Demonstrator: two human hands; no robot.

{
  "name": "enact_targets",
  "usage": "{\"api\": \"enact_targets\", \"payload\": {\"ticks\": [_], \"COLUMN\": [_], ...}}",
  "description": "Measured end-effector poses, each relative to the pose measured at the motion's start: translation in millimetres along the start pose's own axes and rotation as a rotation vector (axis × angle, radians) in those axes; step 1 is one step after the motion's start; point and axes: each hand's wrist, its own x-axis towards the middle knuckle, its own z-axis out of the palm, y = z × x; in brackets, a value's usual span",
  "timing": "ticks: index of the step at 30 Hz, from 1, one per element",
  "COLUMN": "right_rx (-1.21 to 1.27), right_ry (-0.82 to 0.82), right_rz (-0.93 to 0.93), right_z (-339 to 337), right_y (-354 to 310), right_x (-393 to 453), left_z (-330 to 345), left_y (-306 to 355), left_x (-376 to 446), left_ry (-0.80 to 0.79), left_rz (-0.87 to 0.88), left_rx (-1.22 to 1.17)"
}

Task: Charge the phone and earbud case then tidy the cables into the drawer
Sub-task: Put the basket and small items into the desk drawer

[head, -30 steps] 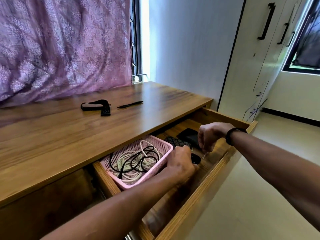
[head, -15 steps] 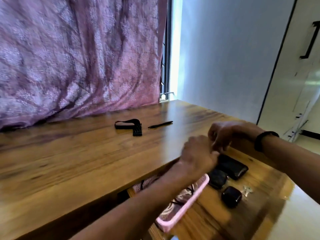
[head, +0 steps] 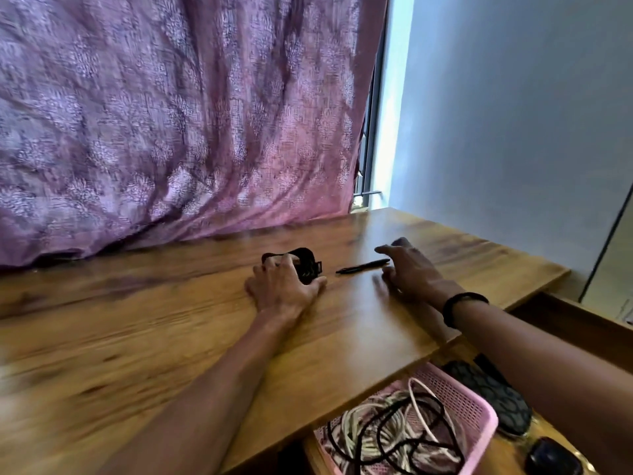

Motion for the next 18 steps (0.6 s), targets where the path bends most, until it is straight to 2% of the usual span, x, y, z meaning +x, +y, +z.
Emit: {"api": "enact_targets", "payload": {"ticks": [4, 8, 11, 13, 18], "right_rx": [-0.211, -0.28, -0.201, -0.131, 0.063], "right_ry": [-0.054, -0.097, -0.123, -0.141, -0.332], "right_rz": [-0.085, -0.14, -0.324, -0.429, -0.466], "right_z": [0.6, -13.0, -29.0, -47.0, -108.5], "right_y": [-5.9, -12.9, -5.6, 2.5, 3.9], "right_x": [20.8, 13.2, -14.0, -45.5, -153.0], "left_z": [2.8, 1.6, 0.7, 1.0, 2.2], "left_y": [1.8, 5.7, 3.6, 0.4, 0.2], "left_x": [3.4, -0.7, -6.7, -7.1, -11.5], "left_ry": [-0.01, 0.044, 0.079, 0.079, 0.087], "left_rz": [0.148, 0.27, 0.31, 0.265, 0.246], "left_rx": [-0.027, 0.02, 0.06, 0.018, 0.0]}}
